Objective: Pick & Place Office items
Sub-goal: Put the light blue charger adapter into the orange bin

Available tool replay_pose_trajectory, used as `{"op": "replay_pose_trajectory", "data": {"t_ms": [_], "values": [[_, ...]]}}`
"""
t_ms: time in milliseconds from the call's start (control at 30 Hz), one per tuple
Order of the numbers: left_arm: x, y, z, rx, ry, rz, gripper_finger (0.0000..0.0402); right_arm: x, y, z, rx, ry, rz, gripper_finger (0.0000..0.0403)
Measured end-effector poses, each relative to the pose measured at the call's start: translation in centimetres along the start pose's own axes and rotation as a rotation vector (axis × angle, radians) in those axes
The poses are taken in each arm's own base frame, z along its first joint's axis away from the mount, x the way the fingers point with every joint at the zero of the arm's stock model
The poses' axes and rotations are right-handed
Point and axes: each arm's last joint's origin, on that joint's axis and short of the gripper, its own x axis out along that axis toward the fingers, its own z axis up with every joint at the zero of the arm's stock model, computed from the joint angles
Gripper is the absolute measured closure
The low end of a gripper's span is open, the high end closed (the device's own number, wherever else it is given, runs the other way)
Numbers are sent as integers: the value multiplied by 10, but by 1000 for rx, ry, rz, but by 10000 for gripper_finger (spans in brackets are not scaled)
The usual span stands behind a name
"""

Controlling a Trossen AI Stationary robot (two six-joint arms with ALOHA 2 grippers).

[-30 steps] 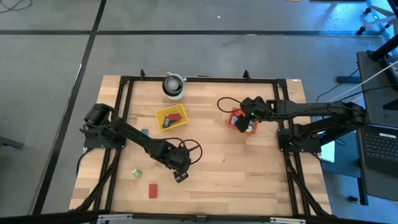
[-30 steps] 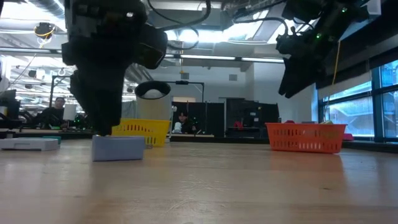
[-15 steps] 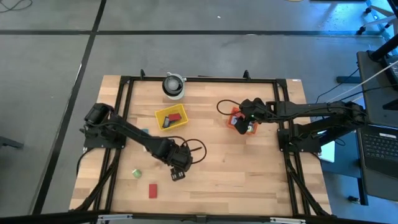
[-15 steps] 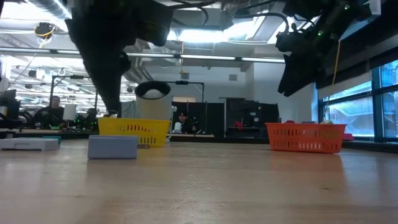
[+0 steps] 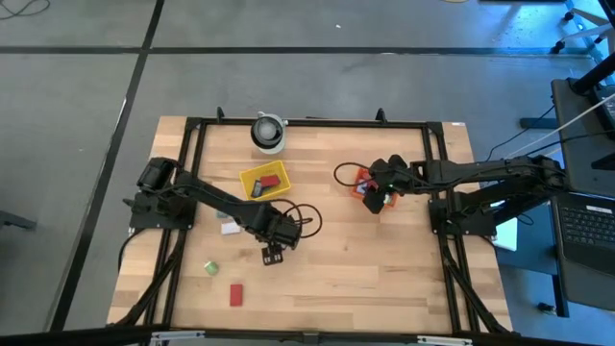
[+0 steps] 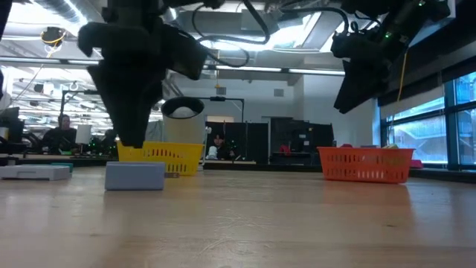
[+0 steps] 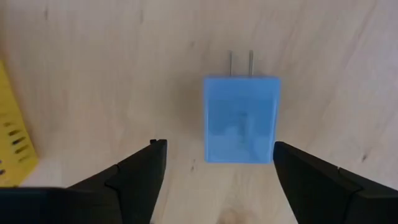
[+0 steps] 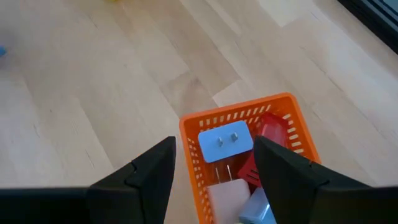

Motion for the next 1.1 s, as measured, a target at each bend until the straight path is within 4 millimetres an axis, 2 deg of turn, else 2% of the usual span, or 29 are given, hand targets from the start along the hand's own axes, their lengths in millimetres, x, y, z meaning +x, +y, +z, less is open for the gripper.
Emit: {"op": "replay_pose_trajectory", "data": {"t_ms": [300, 700, 833, 1100], "values": [[22, -8, 5, -4, 66, -80, 103, -1, 2, 0, -31, -11, -4, 186], [44, -10, 8, 6, 88, -21, 106, -2, 5, -1, -40, -24, 6, 186], [44, -7, 9, -8, 119, -64, 126, -4, 11, -3, -62, -25, 23, 186], [35, 2, 16, -13, 123, -169, 192, -6, 19, -6, -94, -36, 56, 186]]}}
